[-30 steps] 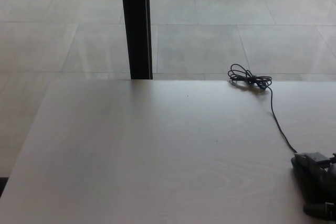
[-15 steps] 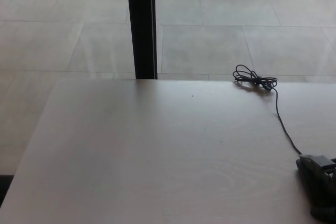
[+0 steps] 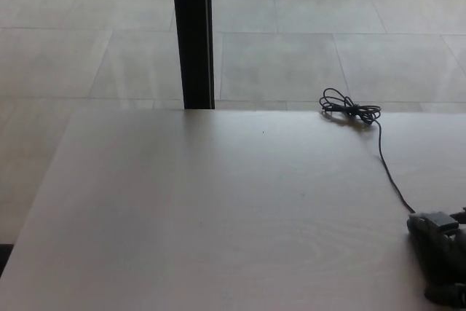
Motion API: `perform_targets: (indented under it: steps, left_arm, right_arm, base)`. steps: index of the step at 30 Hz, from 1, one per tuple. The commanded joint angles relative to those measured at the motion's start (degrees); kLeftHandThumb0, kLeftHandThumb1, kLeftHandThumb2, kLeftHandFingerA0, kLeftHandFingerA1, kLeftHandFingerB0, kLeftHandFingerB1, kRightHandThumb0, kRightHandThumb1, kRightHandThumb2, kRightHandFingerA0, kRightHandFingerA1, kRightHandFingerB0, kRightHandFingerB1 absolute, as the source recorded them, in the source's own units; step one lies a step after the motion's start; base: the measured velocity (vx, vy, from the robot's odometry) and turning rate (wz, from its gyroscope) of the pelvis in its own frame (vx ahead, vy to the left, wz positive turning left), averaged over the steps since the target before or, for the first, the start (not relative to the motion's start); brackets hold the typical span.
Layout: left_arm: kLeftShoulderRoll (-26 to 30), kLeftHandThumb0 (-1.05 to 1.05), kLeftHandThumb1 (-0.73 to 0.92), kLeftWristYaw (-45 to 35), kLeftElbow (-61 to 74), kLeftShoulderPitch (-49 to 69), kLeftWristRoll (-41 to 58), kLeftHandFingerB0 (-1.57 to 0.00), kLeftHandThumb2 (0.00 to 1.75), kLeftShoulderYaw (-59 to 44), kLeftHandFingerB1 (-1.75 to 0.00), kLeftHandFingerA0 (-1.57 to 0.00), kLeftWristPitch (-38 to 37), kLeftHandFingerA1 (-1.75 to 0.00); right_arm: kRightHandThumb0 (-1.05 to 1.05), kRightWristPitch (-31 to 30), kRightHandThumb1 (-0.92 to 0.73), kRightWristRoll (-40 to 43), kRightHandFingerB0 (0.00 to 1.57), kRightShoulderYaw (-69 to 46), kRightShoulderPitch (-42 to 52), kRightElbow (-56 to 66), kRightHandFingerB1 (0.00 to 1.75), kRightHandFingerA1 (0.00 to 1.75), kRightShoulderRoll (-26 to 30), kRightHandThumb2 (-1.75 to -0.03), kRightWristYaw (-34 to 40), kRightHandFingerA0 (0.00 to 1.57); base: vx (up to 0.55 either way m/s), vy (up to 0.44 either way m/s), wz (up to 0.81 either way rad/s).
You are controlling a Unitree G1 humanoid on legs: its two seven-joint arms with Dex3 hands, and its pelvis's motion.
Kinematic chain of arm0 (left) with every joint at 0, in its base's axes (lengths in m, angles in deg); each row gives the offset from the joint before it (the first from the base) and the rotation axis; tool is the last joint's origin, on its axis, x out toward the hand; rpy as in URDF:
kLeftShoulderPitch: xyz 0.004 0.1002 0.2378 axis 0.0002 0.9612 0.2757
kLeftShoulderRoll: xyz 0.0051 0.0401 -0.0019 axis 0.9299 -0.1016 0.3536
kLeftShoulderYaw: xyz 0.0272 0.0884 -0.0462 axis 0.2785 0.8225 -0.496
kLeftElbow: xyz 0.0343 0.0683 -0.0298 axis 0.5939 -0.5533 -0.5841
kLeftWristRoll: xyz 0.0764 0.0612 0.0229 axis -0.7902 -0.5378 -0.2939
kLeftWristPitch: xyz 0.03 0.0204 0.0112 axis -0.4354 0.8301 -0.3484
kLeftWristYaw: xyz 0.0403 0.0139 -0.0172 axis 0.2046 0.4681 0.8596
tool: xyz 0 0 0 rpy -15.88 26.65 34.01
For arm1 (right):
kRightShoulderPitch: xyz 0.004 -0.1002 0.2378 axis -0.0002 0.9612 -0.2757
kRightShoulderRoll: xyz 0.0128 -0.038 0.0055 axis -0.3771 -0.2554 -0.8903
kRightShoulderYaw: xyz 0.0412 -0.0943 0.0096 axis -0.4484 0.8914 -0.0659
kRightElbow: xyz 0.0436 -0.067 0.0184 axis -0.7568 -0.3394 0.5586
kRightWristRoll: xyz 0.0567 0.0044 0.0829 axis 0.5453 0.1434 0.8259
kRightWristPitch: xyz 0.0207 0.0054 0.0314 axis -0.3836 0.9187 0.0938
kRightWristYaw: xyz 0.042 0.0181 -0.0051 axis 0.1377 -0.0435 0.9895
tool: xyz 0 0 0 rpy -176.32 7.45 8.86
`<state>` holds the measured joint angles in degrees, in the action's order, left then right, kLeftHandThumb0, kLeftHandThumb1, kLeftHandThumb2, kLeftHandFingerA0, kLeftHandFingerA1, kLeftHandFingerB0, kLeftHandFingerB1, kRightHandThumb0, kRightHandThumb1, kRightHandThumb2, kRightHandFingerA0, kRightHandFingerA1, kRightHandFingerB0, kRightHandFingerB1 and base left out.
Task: The robot uses its right fingers to click on the left button of the black mouse placed on the table.
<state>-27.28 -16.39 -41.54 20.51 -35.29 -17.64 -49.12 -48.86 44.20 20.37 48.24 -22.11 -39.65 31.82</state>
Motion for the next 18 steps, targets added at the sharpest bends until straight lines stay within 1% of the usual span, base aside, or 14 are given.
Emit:
perform_targets:
  steps: [1, 5, 6, 7, 10, 12, 13, 17, 18]
  left_arm:
    - [0.9, -0.83, 0.82, 0.0, 0.1, 0.8, -0.2, -0.61, 0.64, 0.5, -0.48, -0.76, -1.1, -0.58]
    - [0.6, -0.83, 0.82, 0.0, -0.1, 1.0, 0.2, -0.62, 0.65, 0.3, -0.49, -0.74, -1.3, -0.58]
    - [0.6, -0.82, 0.83, 0.0, -0.2, 1.1, 0.0, -0.58, 0.65, 0.4, -0.48, -0.74, -1.5, -0.57]
    - [0.6, -0.82, 0.82, 0.2, -0.1, 1.1, 0.1, -0.58, 0.65, 0.4, -0.48, -0.77, -1.3, -0.58]
    - [0.5, -0.82, 0.83, 0.3, 0.0, 1.5, -0.1, -0.58, 0.65, 0.6, -0.48, -0.76, -1.8, -0.57]
    - [0.6, -0.83, 0.84, 0.1, 0.2, 1.7, -0.7, -0.57, 0.65, 1.3, -0.47, -0.73, -1.7, -0.56]
    - [0.6, -0.80, 0.83, 0.2, 0.2, 1.7, -0.5, -0.60, 0.65, 1.1, -0.48, -0.75, -1.8, -0.57]
    - [0.6, -0.80, 0.84, 0.4, 0.2, 1.7, -0.2, -0.60, 0.65, 1.1, -0.48, -0.74, -1.7, -0.56]
    - [0.8, -0.79, 0.84, 0.5, 0.2, 1.6, -0.1, -0.62, 0.65, 1.1, -0.49, -0.75, -1.2, -0.57]
  right_arm:
    - [-0.67, -0.8, -0.67, 2.9, 0.37, -4.9, -10.3, 3.8, 0.54, 0.51, 0.5, -1.06, -7.5, 0.18]
    - [-0.67, 0.4, -0.66, 5.6, 0.39, -8.6, -14.2, 4.1, 0.55, 0.52, 0.3, -1.07, -8.6, 0.19]
    - [-0.67, -1.1, -0.65, 6.9, 0.39, -10.6, -16.3, 5.8, 0.56, 0.51, 0.7, -1.07, -10.6, 0.17]
    - [-0.73, -0.7, -0.85, 8.3, 0.43, -12.2, -17.4, 6.2, 0.38, 0.47, 0.8, -0.66, -11.6, 0.30]
    - [-0.70, 0.3, -0.81, 8.8, 0.47, -15.1, -17.9, 7.1, 0.39, 0.49, 1.4, -0.64, -10.9, 0.33]
    - [-0.70, -0.5, -0.81, 9.5, 0.46, -17.7, -17.6, 8.7, 0.39, 0.49, 2.1, -0.64, -11.3, 0.34]
    - [-0.70, -0.5, -0.81, 10.7, 0.47, -19.4, -17.3, 9.0, 0.39, 0.49, 2.7, -0.64, -11.6, 0.33]
    - [-0.72, 0.5, -0.82, 11.0, 0.47, -23.0, -16.1, 8.0, 0.39, 0.48, 4.5, -0.65, -10.7, 0.36]
    - [-0.70, 1.7, -0.80, 12.0, 0.48, -24.7, -14.6, 7.1, 0.39, 0.47, 5.4, -0.64, -9.9, 0.37]
  base:
    - [0.00, 0.000, 0.00]
    - [0.00, 0.000, 0.00]
    - [0.00, 0.000, 0.00]
    - [-0.03, -0.003, 0.06]
    - [-0.02, -0.003, 0.05]
    - [0.00, 0.000, 0.00]
    - [0.00, 0.000, 0.00]
    - [0.00, 0.000, 0.00]
    - [0.00, 0.000, 0.00]
